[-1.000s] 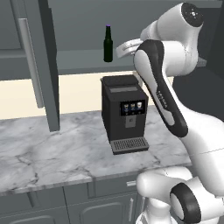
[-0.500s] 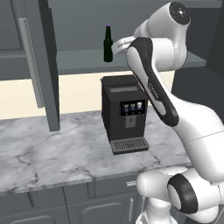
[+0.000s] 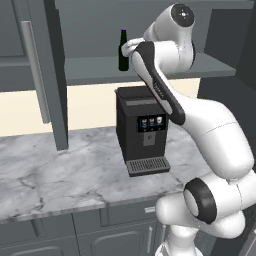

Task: Open the cabinet directly in front. Then move the beer and the mug to the dining counter with the candle on it.

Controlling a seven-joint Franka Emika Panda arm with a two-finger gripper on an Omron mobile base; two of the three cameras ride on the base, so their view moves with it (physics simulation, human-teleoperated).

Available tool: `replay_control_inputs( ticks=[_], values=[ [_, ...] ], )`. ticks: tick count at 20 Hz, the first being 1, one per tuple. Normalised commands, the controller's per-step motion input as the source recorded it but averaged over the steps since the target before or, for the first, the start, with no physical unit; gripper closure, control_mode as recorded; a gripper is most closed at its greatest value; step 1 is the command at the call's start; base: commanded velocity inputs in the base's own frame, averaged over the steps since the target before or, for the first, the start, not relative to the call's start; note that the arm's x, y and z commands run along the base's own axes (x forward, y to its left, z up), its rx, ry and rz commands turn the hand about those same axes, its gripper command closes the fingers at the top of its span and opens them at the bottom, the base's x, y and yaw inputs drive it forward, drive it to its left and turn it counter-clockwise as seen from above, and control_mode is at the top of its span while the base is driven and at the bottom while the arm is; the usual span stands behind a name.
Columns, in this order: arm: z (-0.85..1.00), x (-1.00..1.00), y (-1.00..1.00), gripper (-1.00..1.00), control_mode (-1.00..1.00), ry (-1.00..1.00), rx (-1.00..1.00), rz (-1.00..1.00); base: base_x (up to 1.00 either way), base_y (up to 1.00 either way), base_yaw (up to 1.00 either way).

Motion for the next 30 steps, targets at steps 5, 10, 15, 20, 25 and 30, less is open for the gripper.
replay_control_inputs(
  ticks=[5,10,15,20,25,30],
  values=[
    [0.0,0.53,0.37,-1.0,-1.0,0.0,0.0,-0.11,0.0,0.0,0.0],
    [0.0,0.53,0.26,-1.0,-1.0,0.0,0.0,-0.06,0.0,0.0,0.0],
    [0.0,0.65,0.0,-1.0,-1.0,0.0,0.0,0.0,0.0,0.0,0.0],
    [0.0,0.63,0.0,-1.0,-1.0,0.0,0.0,0.0,0.0,0.0,0.0],
    [0.0,0.42,0.0,-1.0,-1.0,0.0,0.0,0.0,0.0,0.0,0.0],
    [0.0,0.36,0.0,-1.0,-1.0,0.0,0.0,0.0,0.0,0.0,0.0]
  ],
)
